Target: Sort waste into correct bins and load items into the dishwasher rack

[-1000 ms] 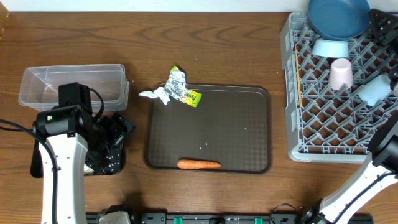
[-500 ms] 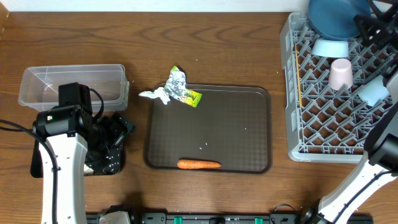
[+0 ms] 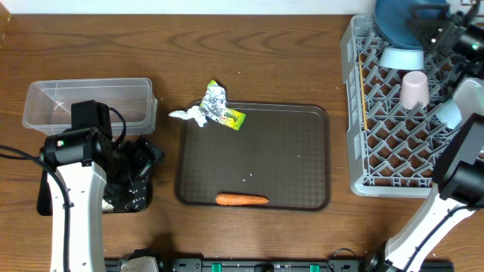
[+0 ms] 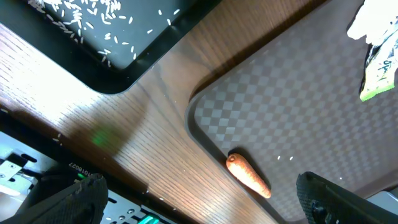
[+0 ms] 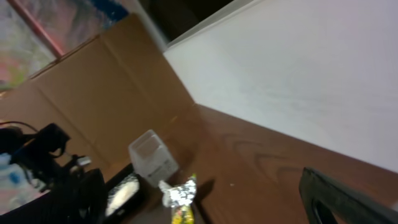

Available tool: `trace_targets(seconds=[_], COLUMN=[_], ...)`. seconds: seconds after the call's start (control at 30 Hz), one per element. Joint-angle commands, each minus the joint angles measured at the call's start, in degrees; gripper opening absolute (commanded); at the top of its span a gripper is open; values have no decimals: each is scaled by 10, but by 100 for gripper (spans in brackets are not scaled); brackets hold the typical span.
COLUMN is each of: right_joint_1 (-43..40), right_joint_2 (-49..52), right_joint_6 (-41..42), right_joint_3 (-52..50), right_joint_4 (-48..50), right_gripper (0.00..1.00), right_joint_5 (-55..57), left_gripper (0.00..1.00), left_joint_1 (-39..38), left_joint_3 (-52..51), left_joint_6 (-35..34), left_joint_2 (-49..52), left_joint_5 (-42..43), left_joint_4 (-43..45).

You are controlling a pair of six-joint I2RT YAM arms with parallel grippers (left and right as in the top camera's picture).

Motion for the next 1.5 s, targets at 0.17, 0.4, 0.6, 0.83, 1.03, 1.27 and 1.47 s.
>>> trace_targets(seconds=[0.17,0.4,0.6,0.83,1.03,1.27,1.47], right_joint_1=[69,87,69,50,50,86,150], right_joint_2=[-89,-146,-175,-186,-189,-189,-188], right_joint_6=[30,30,30,-188,-489,-710,-843], right_joint_3=[59,83,85,85,86,105,106], right_joint_4=[-1,-39,-239,-615,-944,-1114,-1115], right_gripper=[99,99,99,99,99,99,99], right_joint_5=[-28,-17,99,229,377,619,737], left_gripper=[100,100,100,100,100,100,100], left_joint_1=[3,3,3,3,3,3,3], left_joint_3=[6,6,6,6,6,6,6], left_joint_6=[3,3,3,3,3,3,3], left_joint_2=[0,0,0,0,0,0,0], left_joint_5=[-6,-6,-6,-6,-6,-6,-6], left_joint_4=[-2,-2,-2,-2,-2,-2,-2])
